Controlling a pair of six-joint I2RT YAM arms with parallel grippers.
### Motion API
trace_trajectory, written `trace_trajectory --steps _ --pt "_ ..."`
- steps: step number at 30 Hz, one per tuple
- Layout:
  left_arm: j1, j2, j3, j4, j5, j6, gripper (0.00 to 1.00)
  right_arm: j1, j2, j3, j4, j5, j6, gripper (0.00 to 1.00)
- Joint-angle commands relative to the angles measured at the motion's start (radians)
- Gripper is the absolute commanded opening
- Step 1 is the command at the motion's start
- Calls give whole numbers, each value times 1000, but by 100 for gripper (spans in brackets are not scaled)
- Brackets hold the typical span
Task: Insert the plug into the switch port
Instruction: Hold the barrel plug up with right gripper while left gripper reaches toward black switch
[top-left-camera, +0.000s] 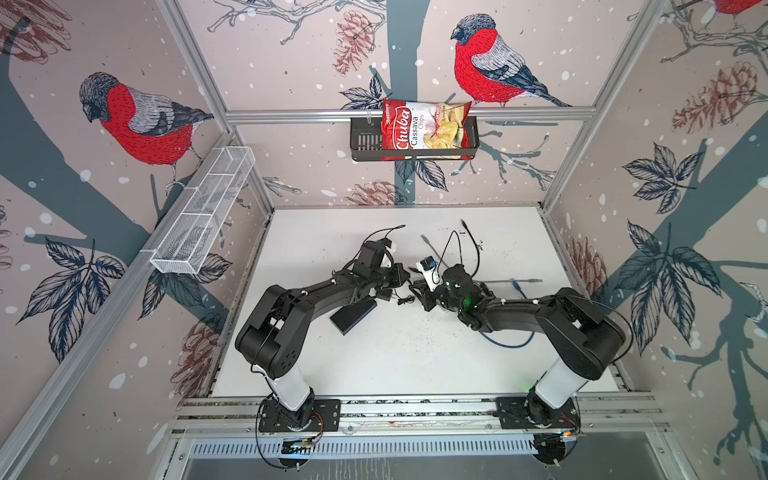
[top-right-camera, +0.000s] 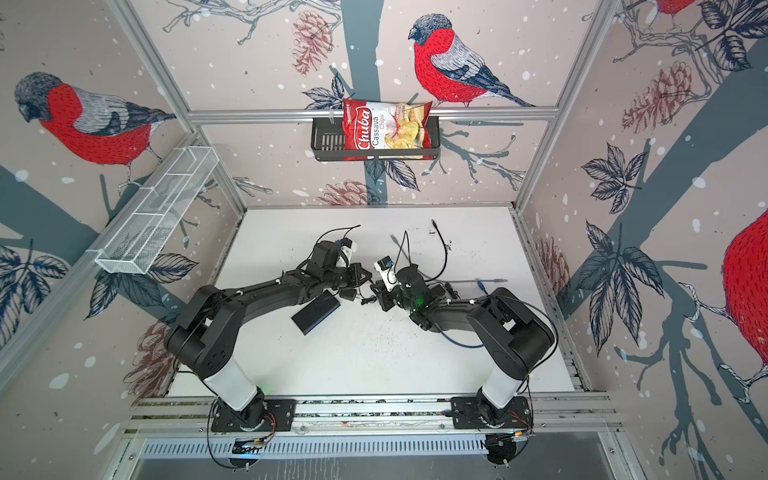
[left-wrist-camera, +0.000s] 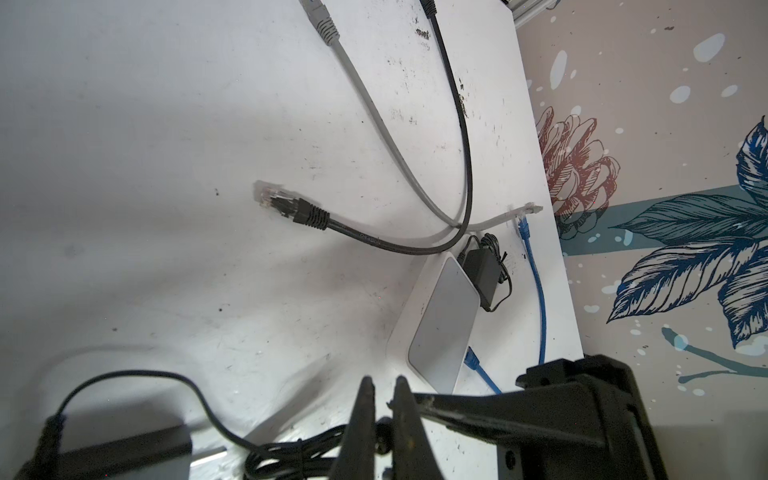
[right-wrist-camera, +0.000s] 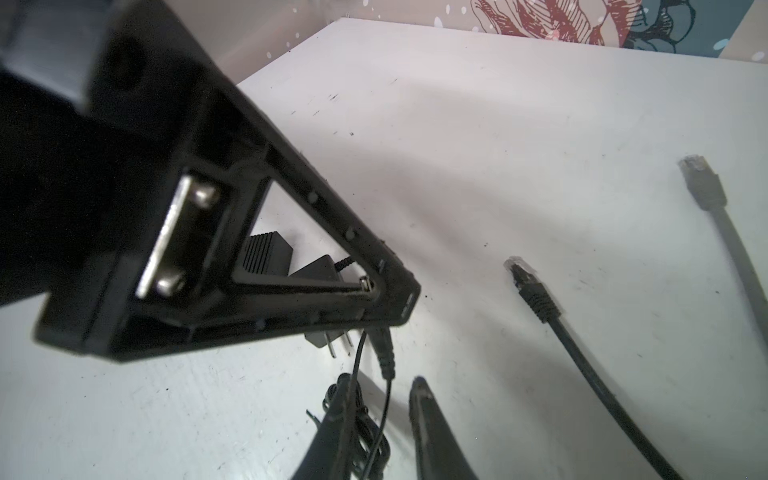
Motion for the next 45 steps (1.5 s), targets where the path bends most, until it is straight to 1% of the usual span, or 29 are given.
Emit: trace_trajectory --steps 1,5,12,14,21,22,26,28,30,31,32,33,35,36,37,38,41,44,45 --pt "0 -4 9 8 24 17 0 1 12 -1 77 -15 -17 26" --pt "-3 1 14 3 33 21 0 2 17 2 98 -12 -23 25" --pt "-6 3 20 -8 35 24 0 0 23 11 107 -7 -29 19" --pt "-7 5 22 -8 36 23 0 0 26 15 103 -10 -29 16" --pt "-6 7 25 -8 37 25 0 0 33 13 99 -16 -22 15" --pt "-6 7 25 -8 37 25 0 0 34 12 99 -15 -22 15" --pt "-6 9 28 -12 38 30 0 -1 35 10 100 -13 -25 6" --pt "-6 1 29 -29 21 41 15 -3 33 10 89 -12 -34 4" --pt "-5 -13 32 -53 -4 59 21 -6 27 3 80 -10 -45 3" --pt "-4 -20 35 -68 -22 70 26 -8 22 -4 80 -11 -50 2" --pt "-3 -27 36 -83 -36 81 33 -9 18 -9 77 -14 -55 2" --pt "-1 -35 35 -105 -56 94 43 -11 13 -13 73 -16 -60 2" --pt "4 -52 67 -142 -95 118 59 -15 -1 -29 69 -21 -73 2" --pt "7 -65 70 -157 -112 132 75 -19 -9 -37 60 -25 -78 2" --pt "11 -79 72 -172 -124 150 93 -25 -18 -44 52 -35 -86 2" --pt "14 -93 72 -181 -124 171 97 -30 -26 -49 43 -46 -92 2" --pt "29 -120 92 -255 -142 240 97 -43 -53 -56 -3 -54 -117 2" --pt "31 -128 137 -391 -254 334 97 -60 -82 -62 -49 -62 -136 2" --pt "30 -135 144 -426 -312 358 97 -67 -97 -70 -55 -66 -138 2"
